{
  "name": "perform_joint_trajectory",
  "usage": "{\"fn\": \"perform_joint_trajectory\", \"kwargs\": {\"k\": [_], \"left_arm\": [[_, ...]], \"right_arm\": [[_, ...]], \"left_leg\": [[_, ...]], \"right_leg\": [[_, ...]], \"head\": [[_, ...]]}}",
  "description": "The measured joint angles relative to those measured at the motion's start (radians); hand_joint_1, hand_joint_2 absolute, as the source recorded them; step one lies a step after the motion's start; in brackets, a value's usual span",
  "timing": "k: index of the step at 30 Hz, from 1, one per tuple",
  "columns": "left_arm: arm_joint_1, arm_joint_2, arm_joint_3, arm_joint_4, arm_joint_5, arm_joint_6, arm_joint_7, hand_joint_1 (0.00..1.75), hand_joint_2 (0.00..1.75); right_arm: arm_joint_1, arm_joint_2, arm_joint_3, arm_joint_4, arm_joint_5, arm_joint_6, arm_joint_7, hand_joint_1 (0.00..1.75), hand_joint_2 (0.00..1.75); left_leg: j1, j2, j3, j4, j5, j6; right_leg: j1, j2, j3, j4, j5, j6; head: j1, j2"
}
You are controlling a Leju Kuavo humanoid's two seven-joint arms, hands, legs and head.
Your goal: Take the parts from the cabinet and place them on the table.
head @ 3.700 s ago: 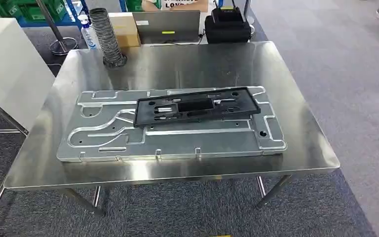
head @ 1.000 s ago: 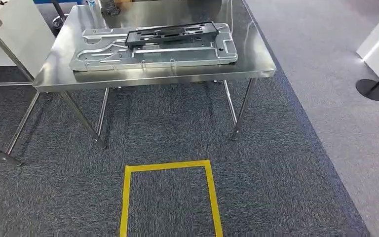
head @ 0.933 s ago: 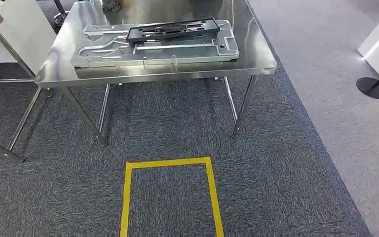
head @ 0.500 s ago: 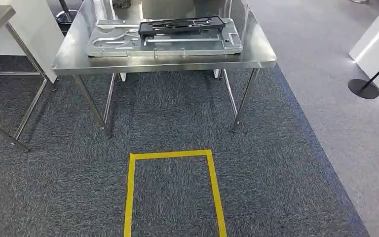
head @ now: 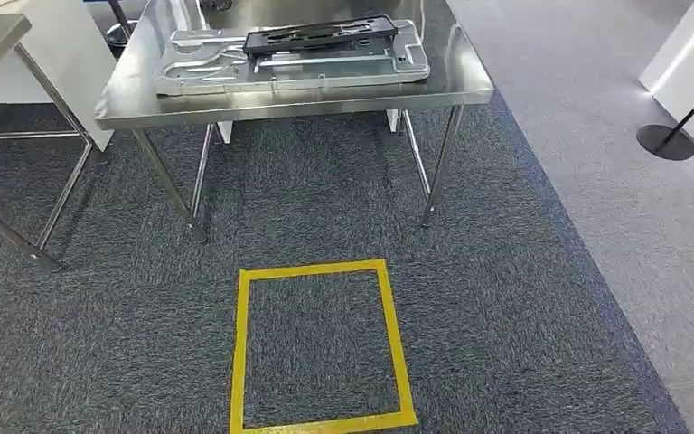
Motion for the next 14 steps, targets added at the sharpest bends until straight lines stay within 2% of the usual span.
{"fn": "perform_joint_trajectory", "kwargs": {"k": [1,3,4,5,8,9,10,11,12,13,14], "left_arm": [[0.000,0.000,0.001,0.000,-0.001,0.000,0.000,0.00,0.00],[0.000,0.000,0.002,0.000,-0.002,0.001,0.000,0.00,0.00],[-0.001,0.000,0.002,0.000,-0.002,0.003,0.000,0.00,0.00],[-0.001,0.001,0.003,0.000,-0.003,0.003,-0.001,0.00,0.00],[0.000,0.002,0.005,0.000,-0.003,0.006,0.002,0.00,0.00],[0.000,0.002,0.005,0.000,-0.002,0.006,0.004,0.00,0.00],[-0.002,0.002,0.005,0.000,-0.002,0.006,0.006,0.00,0.00],[-0.002,0.002,0.005,0.000,-0.002,0.007,0.010,0.00,0.00],[-0.001,0.002,0.005,0.000,-0.002,0.009,0.015,0.00,1.75],[-0.002,0.002,0.005,0.000,-0.001,0.014,0.019,0.00,1.75],[-0.002,0.002,0.006,0.000,0.003,0.022,0.026,0.00,1.75]], "right_arm": [[0.001,0.000,-0.005,0.000,-0.007,-0.002,-0.004,0.00,1.75],[0.001,0.002,-0.014,0.000,-0.014,-0.010,-0.010,0.00,1.75],[0.001,0.003,-0.018,0.000,-0.020,-0.013,-0.014,0.00,1.75],[0.001,0.004,-0.021,0.000,-0.025,-0.013,-0.018,0.00,1.75],[0.000,0.004,-0.029,0.000,-0.028,-0.011,-0.026,0.00,1.75],[-0.001,0.003,-0.030,0.000,-0.028,-0.009,-0.028,0.00,1.75],[0.000,0.003,-0.032,0.000,-0.028,-0.008,-0.028,0.00,1.75],[-0.001,0.003,-0.033,0.000,-0.026,-0.010,-0.022,0.00,1.75],[-0.001,0.003,-0.033,0.000,-0.025,-0.013,-0.016,0.00,1.75],[-0.001,0.003,-0.033,0.000,-0.023,-0.016,-0.014,0.00,1.75],[0.000,0.003,-0.033,0.001,-0.024,-0.016,-0.013,0.00,1.75]], "left_leg": [[0.002,0.000,0.039,-0.052,0.032,-0.001],[0.003,0.000,0.155,-0.243,0.104,0.004],[0.002,0.000,0.195,-0.317,0.097,0.012],[-0.004,-0.001,0.205,-0.325,0.101,0.020],[-0.007,-0.001,0.192,-0.330,0.101,0.037],[0.002,0.000,0.196,-0.344,0.112,0.047],[-0.001,0.000,0.195,-0.344,0.114,0.047],[-0.006,-0.004,0.189,-0.340,0.110,0.042],[-0.010,-0.003,0.190,-0.338,0.108,0.044],[-0.011,-0.003,0.186,-0.335,0.108,0.046],[-0.012,-0.003,0.185,-0.333,0.108,0.047]], "right_leg": [[-0.001,0.000,-0.004,0.004,0.001,0.002],[-0.001,0.001,-0.007,0.011,0.002,0.006],[0.000,0.000,-0.009,0.013,0.002,0.010],[0.003,0.002,-0.015,0.015,0.004,0.017],[0.002,0.000,-0.017,0.013,0.012,0.034],[0.009,-0.001,-0.020,0.017,0.009,0.042],[0.005,0.003,-0.026,0.032,-0.007,0.046],[0.008,0.003,-0.028,0.007,0.007,0.013],[0.007,0.004,-0.031,0.017,0.020,0.011],[0.003,0.005,-0.030,0.014,0.014,0.017],[0.002,0.005,-0.031,0.013,0.019,0.025]], "head": [[0.000,0.000],[0.000,0.000],[0.000,0.000],[0.000,0.000],[0.000,0.000],[0.000,0.000],[0.000,0.000],[0.000,0.000],[0.000,0.000],[0.000,0.000],[0.000,0.000]]}}
